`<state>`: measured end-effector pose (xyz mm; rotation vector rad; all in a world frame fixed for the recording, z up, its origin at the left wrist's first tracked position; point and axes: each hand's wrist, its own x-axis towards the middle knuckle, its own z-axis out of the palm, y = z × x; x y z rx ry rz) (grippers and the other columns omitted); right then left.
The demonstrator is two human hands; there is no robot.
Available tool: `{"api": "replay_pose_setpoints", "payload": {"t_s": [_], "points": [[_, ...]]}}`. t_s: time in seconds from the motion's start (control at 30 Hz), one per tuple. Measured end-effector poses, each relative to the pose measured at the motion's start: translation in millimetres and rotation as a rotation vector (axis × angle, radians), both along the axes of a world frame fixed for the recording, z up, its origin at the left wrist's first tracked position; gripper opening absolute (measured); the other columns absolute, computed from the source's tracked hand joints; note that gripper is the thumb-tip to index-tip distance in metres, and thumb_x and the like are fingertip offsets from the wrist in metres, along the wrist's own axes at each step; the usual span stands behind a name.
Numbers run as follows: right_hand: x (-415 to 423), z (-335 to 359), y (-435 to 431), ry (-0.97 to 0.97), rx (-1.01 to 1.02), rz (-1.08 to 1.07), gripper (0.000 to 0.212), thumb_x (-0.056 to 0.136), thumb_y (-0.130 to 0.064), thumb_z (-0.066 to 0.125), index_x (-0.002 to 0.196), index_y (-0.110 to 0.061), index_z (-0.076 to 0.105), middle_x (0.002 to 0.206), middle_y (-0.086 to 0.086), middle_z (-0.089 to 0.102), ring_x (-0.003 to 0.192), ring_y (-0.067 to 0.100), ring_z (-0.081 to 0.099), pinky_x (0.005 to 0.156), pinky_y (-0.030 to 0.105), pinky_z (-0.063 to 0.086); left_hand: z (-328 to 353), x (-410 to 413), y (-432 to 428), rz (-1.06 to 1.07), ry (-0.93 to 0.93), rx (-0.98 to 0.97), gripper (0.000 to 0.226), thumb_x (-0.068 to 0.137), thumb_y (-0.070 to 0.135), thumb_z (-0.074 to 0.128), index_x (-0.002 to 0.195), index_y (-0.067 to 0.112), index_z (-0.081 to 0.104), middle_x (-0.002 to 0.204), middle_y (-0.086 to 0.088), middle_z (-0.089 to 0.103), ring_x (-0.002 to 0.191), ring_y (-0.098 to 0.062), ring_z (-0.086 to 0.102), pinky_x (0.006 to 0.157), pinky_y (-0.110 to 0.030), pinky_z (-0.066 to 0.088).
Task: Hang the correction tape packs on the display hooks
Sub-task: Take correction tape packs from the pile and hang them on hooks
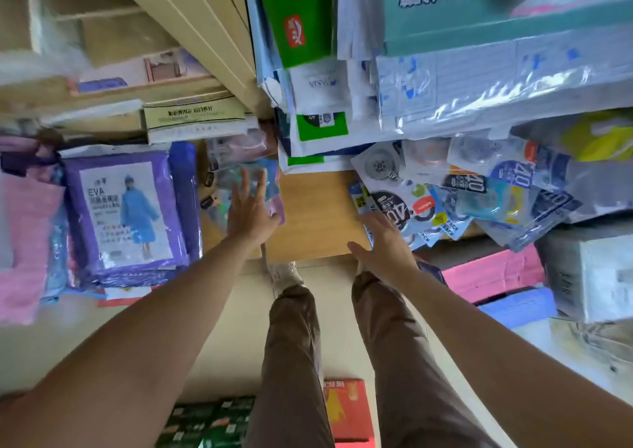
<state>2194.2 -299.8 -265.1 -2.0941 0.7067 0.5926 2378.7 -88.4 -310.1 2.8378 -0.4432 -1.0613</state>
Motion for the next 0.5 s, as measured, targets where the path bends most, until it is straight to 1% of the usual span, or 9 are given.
{"api": "replay_pose_setpoints", "payload": {"t_s": [0.07, 0.13, 0.2, 0.23, 0.3, 0.37, 0.43, 0.47, 0.5], "points": [[10.9, -12.4, 13.2, 0.03, 0.125, -0.153, 0.056, 0.086, -0.033, 0.074, 0.138, -0.02, 0.054, 0.13, -0.001, 0.056, 0.112, 0.019, 0.057, 0.088, 0.033, 0.049, -14.3, -10.9, 6.1, -0.028, -0.044, -0.086, 0.102, 0.086, 0.032, 0.074, 0.162, 0.029, 0.005, 0.169, -0.01, -0.008, 0.155, -0.041, 0.0, 0.112, -0.06, 0.037], [24.7, -25.2, 23.7, 0.096, 0.263, -0.314, 0.057, 0.086, -0.036, 0.075, 0.137, -0.023, 0.053, 0.126, -0.004, 0.058, 0.105, 0.015, 0.06, 0.078, 0.024, 0.047, -19.8, -28.3, 11.2, -0.072, -0.099, -0.164, 0.097, 0.084, 0.023, 0.074, 0.162, 0.026, 0.016, 0.17, -0.009, 0.001, 0.154, -0.044, 0.006, 0.109, -0.058, 0.04], [37.4, -40.5, 31.8, 0.141, 0.346, -0.437, 0.058, 0.086, -0.039, 0.075, 0.136, -0.023, 0.052, 0.123, -0.004, 0.061, 0.101, 0.013, 0.061, 0.065, 0.013, 0.045, -20.0, -44.6, 14.3, -0.18, -0.077, -0.226, 0.088, 0.081, 0.018, 0.072, 0.158, 0.021, 0.03, 0.17, -0.007, 0.01, 0.154, -0.04, 0.01, 0.113, -0.054, 0.039], [43.4, -47.4, 34.5, 0.152, 0.368, -0.473, 0.059, 0.086, -0.039, 0.075, 0.137, -0.022, 0.052, 0.123, -0.004, 0.061, 0.099, 0.013, 0.061, 0.062, 0.012, 0.044, -20.8, -51.7, 17.1, -0.242, -0.047, -0.278, 0.081, 0.08, 0.016, 0.071, 0.154, 0.018, 0.038, 0.168, -0.007, 0.017, 0.154, -0.037, 0.017, 0.114, -0.054, 0.039], [53.6, -60.6, 37.8, 0.154, 0.395, -0.506, 0.062, 0.085, -0.041, 0.075, 0.138, -0.02, 0.051, 0.126, -0.002, 0.063, 0.098, 0.014, 0.062, 0.068, 0.021, 0.047, -21.5, -64.0, 25.6, -0.309, 0.028, -0.403, 0.069, 0.078, 0.009, 0.069, 0.144, 0.012, 0.051, 0.163, -0.007, 0.032, 0.148, -0.033, 0.035, 0.11, -0.05, 0.044], [61.6, -68.5, 38.6, 0.15, 0.375, -0.487, 0.061, 0.084, -0.04, 0.076, 0.136, -0.019, 0.051, 0.126, 0.0, 0.064, 0.098, 0.014, 0.062, 0.073, 0.026, 0.044, -20.8, -70.7, 35.7, -0.285, 0.037, -0.502, 0.06, 0.078, 0.003, 0.065, 0.138, 0.009, 0.058, 0.155, -0.008, 0.046, 0.139, -0.028, 0.049, 0.108, -0.044, 0.047], [65.3, -72.6, 39.5, 0.136, 0.263, -0.398, 0.057, 0.083, -0.037, 0.078, 0.131, -0.019, 0.054, 0.121, 0.001, 0.065, 0.1, 0.017, 0.061, 0.074, 0.026, 0.042, -15.5, -70.5, 44.6, -0.176, -0.077, -0.558, 0.053, 0.08, -0.001, 0.061, 0.131, 0.008, 0.063, 0.141, -0.008, 0.06, 0.128, -0.027, 0.058, 0.107, -0.039, 0.046], [65.0, -72.9, 39.8, 0.121, 0.173, -0.316, 0.058, 0.081, -0.037, 0.078, 0.131, -0.02, 0.054, 0.121, 0.002, 0.063, 0.103, 0.02, 0.059, 0.075, 0.027, 0.041, -12.5, -68.3, 48.3, -0.101, -0.154, -0.57, 0.048, 0.08, -0.001, 0.06, 0.127, 0.008, 0.065, 0.132, -0.008, 0.065, 0.12, -0.028, 0.061, 0.104, -0.038, 0.047], [64.3, -74.0, 41.4, 0.096, 0.073, -0.22, 0.063, 0.079, -0.039, 0.08, 0.133, -0.021, 0.051, 0.124, 0.004, 0.06, 0.11, 0.024, 0.056, 0.077, 0.03, 0.043, -10.3, -64.4, 51.9, -0.022, -0.222, -0.564, 0.044, 0.08, -0.001, 0.06, 0.123, 0.008, 0.067, 0.123, -0.008, 0.069, 0.112, -0.029, 0.063, 0.099, -0.038, 0.048]]}}
